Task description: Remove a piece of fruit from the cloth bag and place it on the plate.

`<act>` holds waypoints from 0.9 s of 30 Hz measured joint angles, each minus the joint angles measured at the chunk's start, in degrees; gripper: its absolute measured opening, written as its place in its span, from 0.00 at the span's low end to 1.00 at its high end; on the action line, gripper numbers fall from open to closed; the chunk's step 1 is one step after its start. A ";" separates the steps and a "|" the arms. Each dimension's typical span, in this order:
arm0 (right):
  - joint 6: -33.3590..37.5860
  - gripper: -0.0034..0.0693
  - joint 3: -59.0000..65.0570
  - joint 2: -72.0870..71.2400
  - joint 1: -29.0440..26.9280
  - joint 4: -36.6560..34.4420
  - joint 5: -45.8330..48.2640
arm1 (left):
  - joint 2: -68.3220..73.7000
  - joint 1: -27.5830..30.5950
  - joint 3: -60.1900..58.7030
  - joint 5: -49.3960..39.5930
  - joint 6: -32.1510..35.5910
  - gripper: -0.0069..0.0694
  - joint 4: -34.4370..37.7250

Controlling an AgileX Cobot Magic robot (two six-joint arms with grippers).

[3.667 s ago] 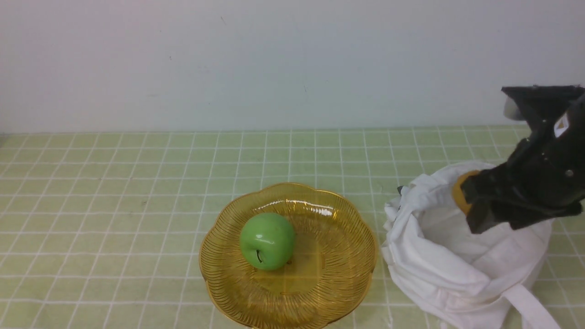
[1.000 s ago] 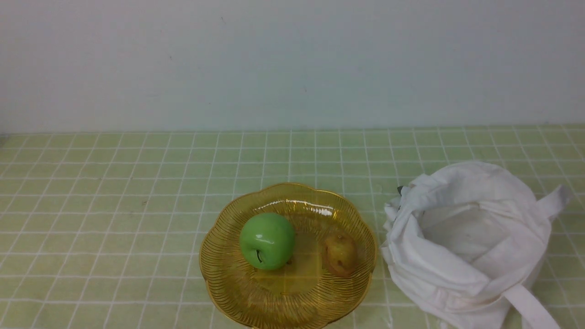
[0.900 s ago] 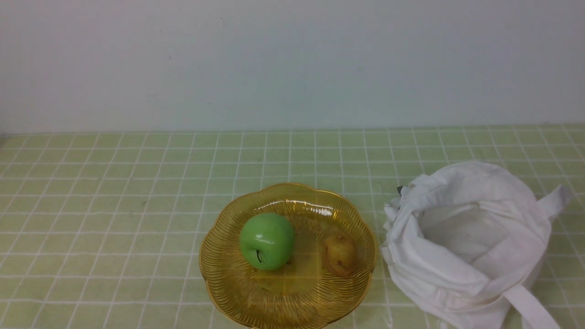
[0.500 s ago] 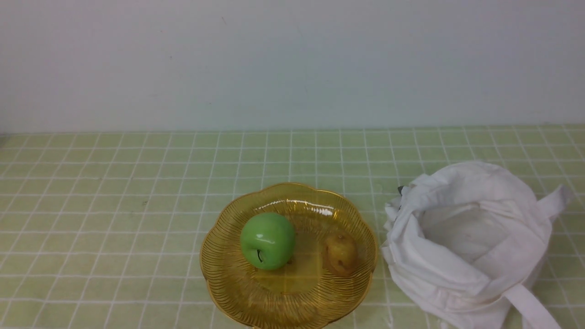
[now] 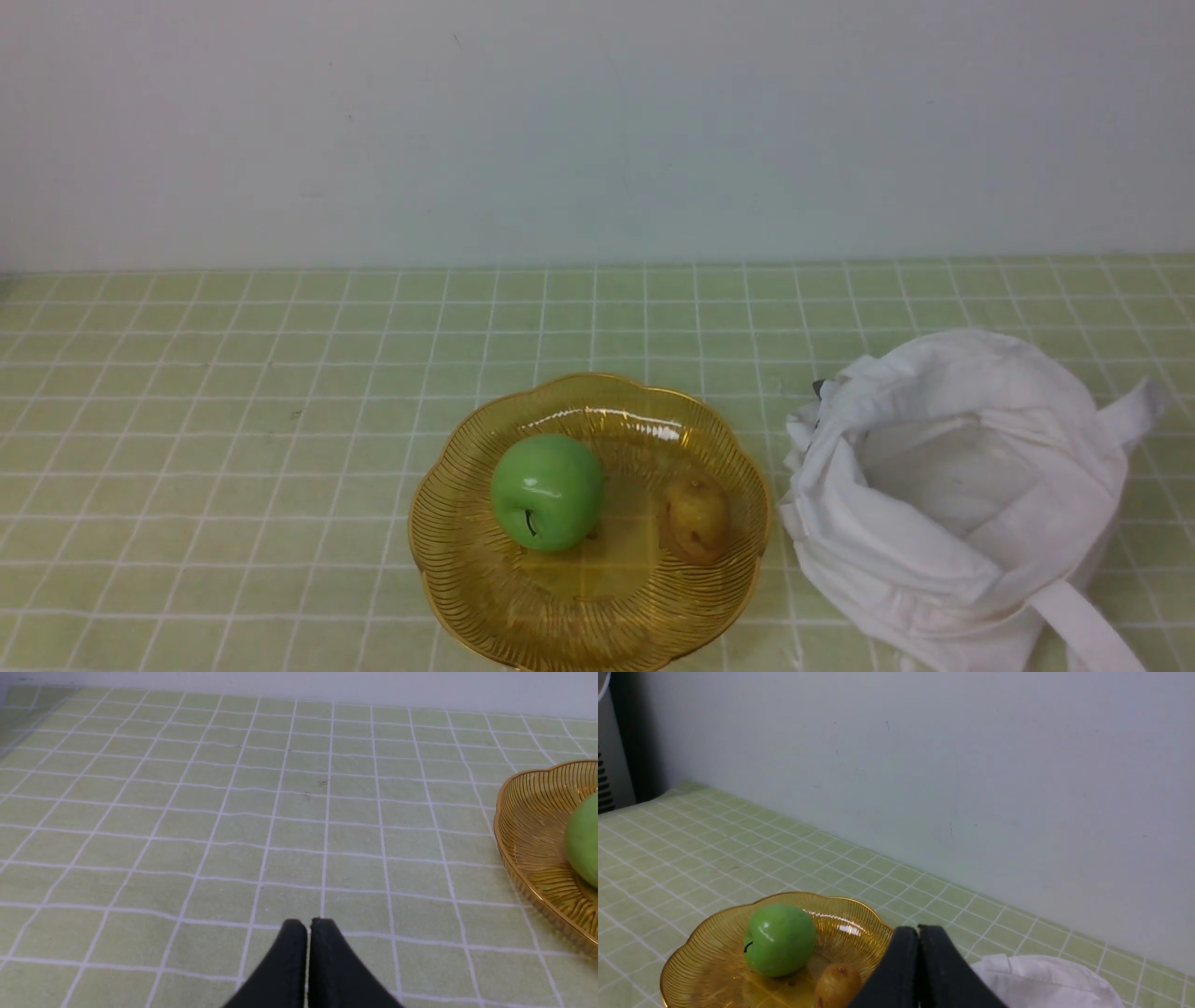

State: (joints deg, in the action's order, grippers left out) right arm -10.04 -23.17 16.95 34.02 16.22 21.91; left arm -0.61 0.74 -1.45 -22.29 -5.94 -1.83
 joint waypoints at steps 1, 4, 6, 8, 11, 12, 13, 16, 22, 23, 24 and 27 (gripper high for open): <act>0.00 0.03 0.00 0.00 0.00 0.00 0.05 | 0.00 0.00 0.00 0.00 0.00 0.08 0.00; 0.14 0.03 0.00 0.00 0.00 0.00 0.21 | 0.00 0.00 0.00 0.00 0.00 0.08 0.00; 0.18 0.03 0.23 0.00 0.00 -0.53 0.23 | 0.00 0.00 0.00 0.00 0.00 0.08 0.00; 0.33 0.03 1.36 -0.31 0.00 -3.05 -0.29 | 0.00 0.00 0.00 0.00 0.00 0.08 0.00; 2.18 0.03 4.24 -2.15 -0.17 -5.49 -0.69 | 0.00 0.00 0.00 0.00 0.00 0.08 0.00; 3.06 0.03 5.67 -3.17 -0.71 -6.24 -0.82 | 0.00 0.00 0.00 0.00 0.00 0.08 0.00; 3.70 0.03 7.24 -4.15 -1.82 -6.84 -1.07 | 0.00 0.00 0.00 0.00 0.00 0.08 0.00; 4.54 0.03 12.55 -8.60 -7.82 -9.41 -2.03 | 0.00 0.00 0.00 0.00 0.00 0.08 0.00; 4.72 0.03 20.57 -15.89 -18.47 -11.71 -3.05 | 0.00 0.00 0.00 0.00 0.00 0.08 0.00; 4.72 0.03 21.90 -16.81 -20.12 -11.96 -3.13 | 0.00 0.00 0.00 0.00 0.00 0.08 0.00; 4.72 0.03 22.66 -17.13 -21.28 -12.10 -3.26 | 0.00 0.00 0.00 0.00 0.00 0.08 0.00; 4.72 0.03 24.78 -17.39 -24.83 -13.36 -3.04 | 0.00 0.00 0.00 0.00 0.00 0.08 0.00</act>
State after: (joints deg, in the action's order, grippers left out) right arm -5.32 1.60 -0.44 9.19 2.86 18.87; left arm -0.61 0.74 -1.45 -22.29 -5.94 -1.83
